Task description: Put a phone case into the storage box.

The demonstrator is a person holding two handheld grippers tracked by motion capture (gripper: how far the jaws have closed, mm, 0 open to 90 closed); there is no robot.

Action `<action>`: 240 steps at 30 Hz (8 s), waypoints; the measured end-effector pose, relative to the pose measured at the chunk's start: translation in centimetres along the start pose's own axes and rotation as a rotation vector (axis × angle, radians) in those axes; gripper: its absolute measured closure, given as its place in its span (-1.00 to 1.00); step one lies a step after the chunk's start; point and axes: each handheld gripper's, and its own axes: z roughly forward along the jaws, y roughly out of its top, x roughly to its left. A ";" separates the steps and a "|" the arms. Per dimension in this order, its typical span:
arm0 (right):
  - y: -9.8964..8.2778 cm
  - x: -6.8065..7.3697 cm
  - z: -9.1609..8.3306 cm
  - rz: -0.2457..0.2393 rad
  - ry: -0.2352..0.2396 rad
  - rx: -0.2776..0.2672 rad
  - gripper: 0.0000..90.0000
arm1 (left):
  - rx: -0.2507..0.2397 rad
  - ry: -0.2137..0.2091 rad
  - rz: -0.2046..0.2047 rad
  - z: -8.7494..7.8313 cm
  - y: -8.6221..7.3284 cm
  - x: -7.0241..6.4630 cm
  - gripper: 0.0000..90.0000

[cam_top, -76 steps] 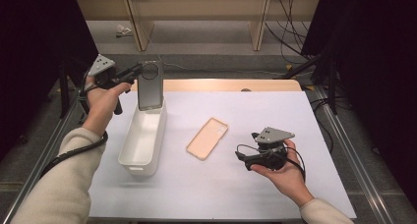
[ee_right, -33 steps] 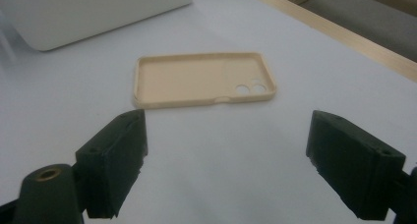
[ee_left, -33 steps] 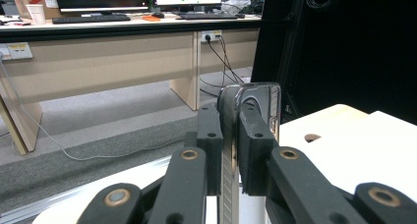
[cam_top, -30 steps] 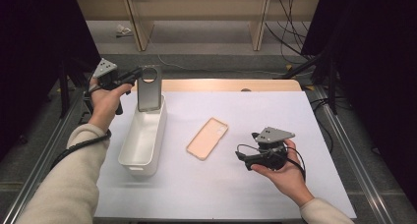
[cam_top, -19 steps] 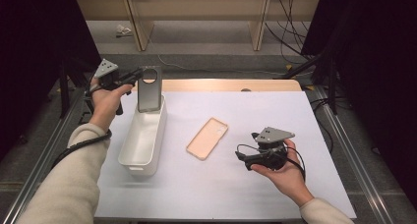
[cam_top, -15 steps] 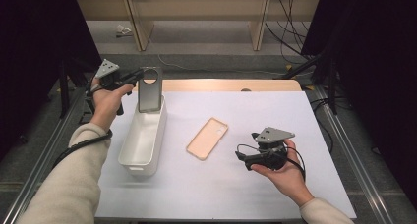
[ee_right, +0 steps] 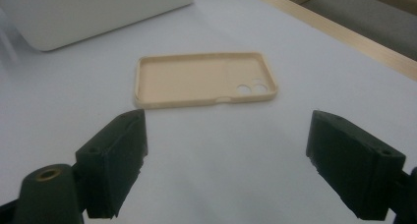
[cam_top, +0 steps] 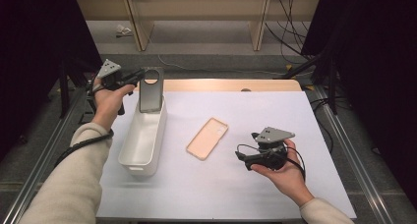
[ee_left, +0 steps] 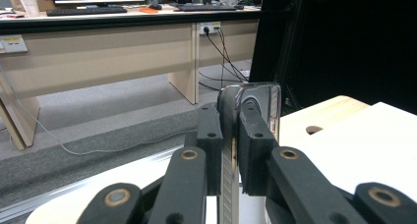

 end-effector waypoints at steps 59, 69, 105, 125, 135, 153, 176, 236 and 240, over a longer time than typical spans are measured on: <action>0.0 0.0 0.0 0.002 0.002 -0.003 -0.63 | 0.046 0.009 -0.003 1.0 -1.6 0.8 0.80; 0.0 0.0 -0.1 0.002 0.002 -0.003 -0.63 | 0.055 0.017 -0.003 1.0 -1.9 1.1 0.80; 0.0 0.0 -0.1 -0.001 0.002 -0.002 -0.63 | 0.079 0.021 -0.026 1.4 -3.1 1.4 0.80; 0.0 0.1 -0.1 -0.001 0.004 -0.001 -0.63 | 0.101 0.035 -0.050 1.5 -4.1 1.7 0.76; 0.0 0.1 0.0 -0.004 0.006 -0.001 -0.63 | 0.119 0.045 -0.052 1.5 -4.5 2.0 0.73; 0.0 0.1 0.0 -0.001 0.013 0.002 -0.63 | 0.153 0.071 -0.035 1.9 -4.7 2.1 0.65; 0.0 0.1 0.1 -0.002 0.015 0.002 -0.63 | 0.208 0.122 -0.031 2.7 -5.1 2.0 0.30; 0.3 0.0 0.5 0.016 0.024 0.001 -0.63 | 0.123 0.006 0.008 -8.5 -6.3 -10.1 -0.94; 0.4 -0.2 0.5 0.023 0.023 -0.002 -0.63 | 0.132 -0.012 0.020 -8.8 -6.9 -10.9 -0.92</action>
